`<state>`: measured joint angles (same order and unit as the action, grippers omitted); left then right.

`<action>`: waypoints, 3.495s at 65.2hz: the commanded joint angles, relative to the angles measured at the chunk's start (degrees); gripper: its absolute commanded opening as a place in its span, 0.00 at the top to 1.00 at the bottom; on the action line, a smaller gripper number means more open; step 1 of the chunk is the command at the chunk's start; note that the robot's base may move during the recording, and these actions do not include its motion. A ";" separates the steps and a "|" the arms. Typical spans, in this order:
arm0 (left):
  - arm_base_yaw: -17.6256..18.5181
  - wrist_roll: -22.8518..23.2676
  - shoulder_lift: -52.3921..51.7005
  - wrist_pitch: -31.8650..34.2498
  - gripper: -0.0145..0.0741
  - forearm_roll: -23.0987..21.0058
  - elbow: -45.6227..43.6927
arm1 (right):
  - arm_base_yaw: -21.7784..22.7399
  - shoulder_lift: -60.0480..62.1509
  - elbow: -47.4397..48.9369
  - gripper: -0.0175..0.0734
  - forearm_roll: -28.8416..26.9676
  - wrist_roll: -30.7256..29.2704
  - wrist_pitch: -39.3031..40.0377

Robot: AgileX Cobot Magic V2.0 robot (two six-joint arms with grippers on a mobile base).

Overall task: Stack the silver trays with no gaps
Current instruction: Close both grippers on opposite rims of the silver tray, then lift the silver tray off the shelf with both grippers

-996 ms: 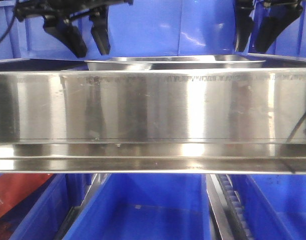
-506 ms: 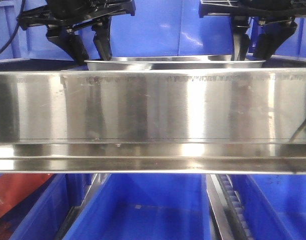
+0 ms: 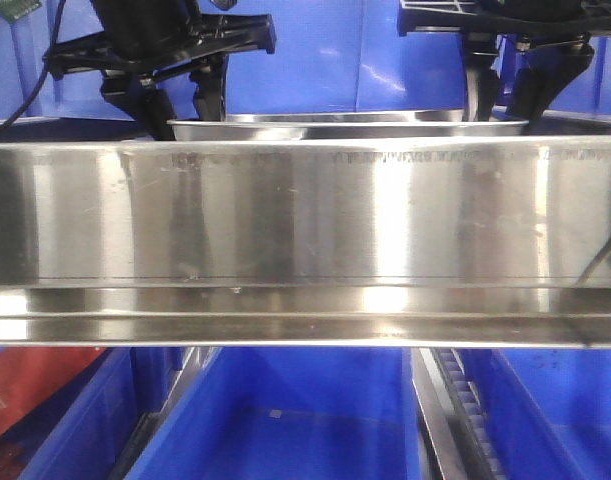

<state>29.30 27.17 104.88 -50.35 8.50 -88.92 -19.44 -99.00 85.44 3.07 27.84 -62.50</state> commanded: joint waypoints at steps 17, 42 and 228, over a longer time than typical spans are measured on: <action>0.27 -1.19 0.05 0.36 0.64 -0.50 -0.32 | -0.13 0.20 0.34 0.70 0.25 0.08 0.00; 0.39 -1.53 0.05 -0.50 0.64 -0.50 -0.32 | -0.13 -0.56 0.34 0.70 0.02 1.22 -0.54; 5.47 10.65 -22.73 -11.24 0.86 11.57 -9.05 | -8.62 20.15 7.07 0.88 10.93 6.10 -2.65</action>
<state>34.84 37.55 83.32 -60.81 16.35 -96.61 -28.29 -79.97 91.93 10.57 34.35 -64.31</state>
